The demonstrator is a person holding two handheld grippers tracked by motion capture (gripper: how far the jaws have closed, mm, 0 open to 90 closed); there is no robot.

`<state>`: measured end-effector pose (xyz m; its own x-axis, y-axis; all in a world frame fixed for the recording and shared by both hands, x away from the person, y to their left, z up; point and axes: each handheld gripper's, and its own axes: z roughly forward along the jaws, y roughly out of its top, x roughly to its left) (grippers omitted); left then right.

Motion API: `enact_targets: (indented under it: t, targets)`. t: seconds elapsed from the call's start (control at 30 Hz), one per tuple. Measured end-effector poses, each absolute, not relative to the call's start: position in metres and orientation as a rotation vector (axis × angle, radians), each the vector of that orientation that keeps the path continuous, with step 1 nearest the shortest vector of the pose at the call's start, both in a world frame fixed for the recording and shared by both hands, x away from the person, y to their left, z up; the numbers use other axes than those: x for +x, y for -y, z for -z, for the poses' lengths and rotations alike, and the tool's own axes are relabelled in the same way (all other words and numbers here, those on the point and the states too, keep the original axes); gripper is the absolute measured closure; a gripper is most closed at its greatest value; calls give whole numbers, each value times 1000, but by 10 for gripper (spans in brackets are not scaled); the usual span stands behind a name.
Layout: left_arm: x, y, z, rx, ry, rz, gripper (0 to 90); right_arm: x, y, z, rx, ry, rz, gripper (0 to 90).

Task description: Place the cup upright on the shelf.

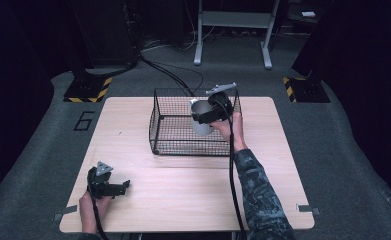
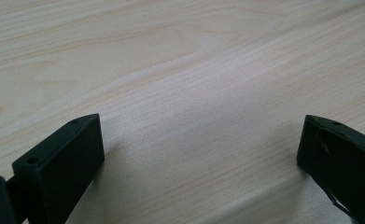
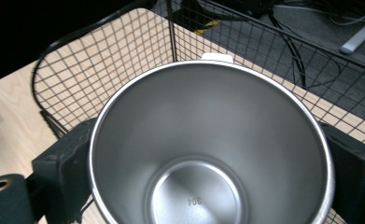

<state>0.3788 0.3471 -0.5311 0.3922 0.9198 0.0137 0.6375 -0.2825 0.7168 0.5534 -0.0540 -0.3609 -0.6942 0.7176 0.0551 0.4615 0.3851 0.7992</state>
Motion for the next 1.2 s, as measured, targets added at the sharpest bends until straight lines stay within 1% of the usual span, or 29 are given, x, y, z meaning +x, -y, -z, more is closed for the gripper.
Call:
enact_targets:
  t: [0.4, 0.7, 1.2]
  targets:
    - [379, -347, 532, 2009, -1327, -584, 6, 564, 55, 374, 1069, -2352, -1165, 60]
    - [379, -347, 532, 2017, -1329, -579, 6, 570, 46, 385, 1087, -2364, -1134, 60]
    - [379, -347, 532, 2017, -1328, -579, 6, 579, 35, 412, 1163, -2411, -1060, 59]
